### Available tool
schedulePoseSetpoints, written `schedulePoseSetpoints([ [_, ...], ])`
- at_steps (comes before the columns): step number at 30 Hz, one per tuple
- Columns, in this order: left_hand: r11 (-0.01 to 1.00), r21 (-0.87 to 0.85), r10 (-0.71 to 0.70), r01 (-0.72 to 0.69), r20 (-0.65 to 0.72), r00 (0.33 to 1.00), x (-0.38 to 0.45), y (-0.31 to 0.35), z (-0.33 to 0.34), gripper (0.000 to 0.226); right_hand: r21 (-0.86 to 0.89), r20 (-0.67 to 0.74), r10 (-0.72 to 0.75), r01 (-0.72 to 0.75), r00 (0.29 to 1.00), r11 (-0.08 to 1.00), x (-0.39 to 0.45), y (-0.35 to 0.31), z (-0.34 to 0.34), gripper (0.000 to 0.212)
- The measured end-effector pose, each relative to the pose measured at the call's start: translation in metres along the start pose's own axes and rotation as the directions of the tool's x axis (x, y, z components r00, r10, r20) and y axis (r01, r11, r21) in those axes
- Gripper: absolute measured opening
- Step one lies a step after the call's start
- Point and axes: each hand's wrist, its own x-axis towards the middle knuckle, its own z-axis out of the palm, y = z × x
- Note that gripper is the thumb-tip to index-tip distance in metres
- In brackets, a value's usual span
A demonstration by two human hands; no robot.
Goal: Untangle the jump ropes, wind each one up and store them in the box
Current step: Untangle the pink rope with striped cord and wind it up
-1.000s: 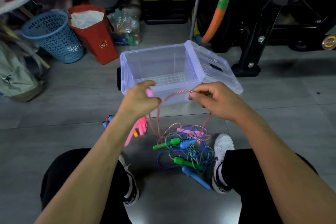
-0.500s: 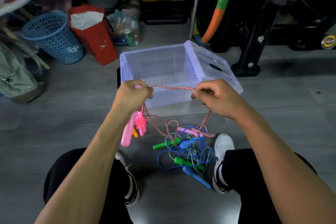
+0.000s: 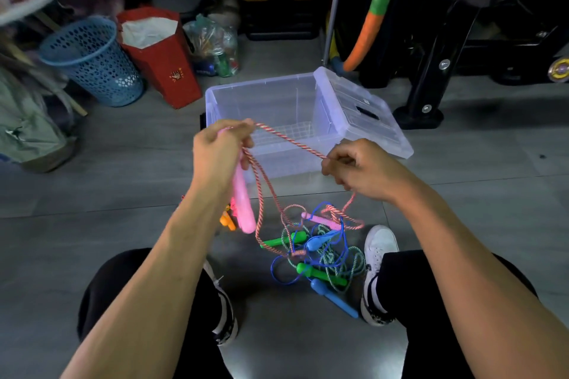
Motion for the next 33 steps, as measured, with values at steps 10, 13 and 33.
schedulePoseSetpoints([
  [10,0.707,0.541,0.094,-0.456,0.567,0.818,-0.017,-0.022,0.017,0.028,-0.106,0.027,-0.134,0.136,0.991,0.985,0.001,-0.003,0.011,0.020],
  [13,0.832,0.415,0.159,-0.368,0.458,0.875,-0.016,-0.018,0.014,0.010,-0.063,-0.009,-0.102,0.101,0.995,0.993,0.003,-0.005,0.012,0.023],
  [33,0.984,0.179,0.003,-0.007,0.022,1.000,0.002,-0.002,0.000,0.019,-0.126,-0.088,-0.057,0.045,0.995,0.991,0.005,0.006,0.001,0.021],
])
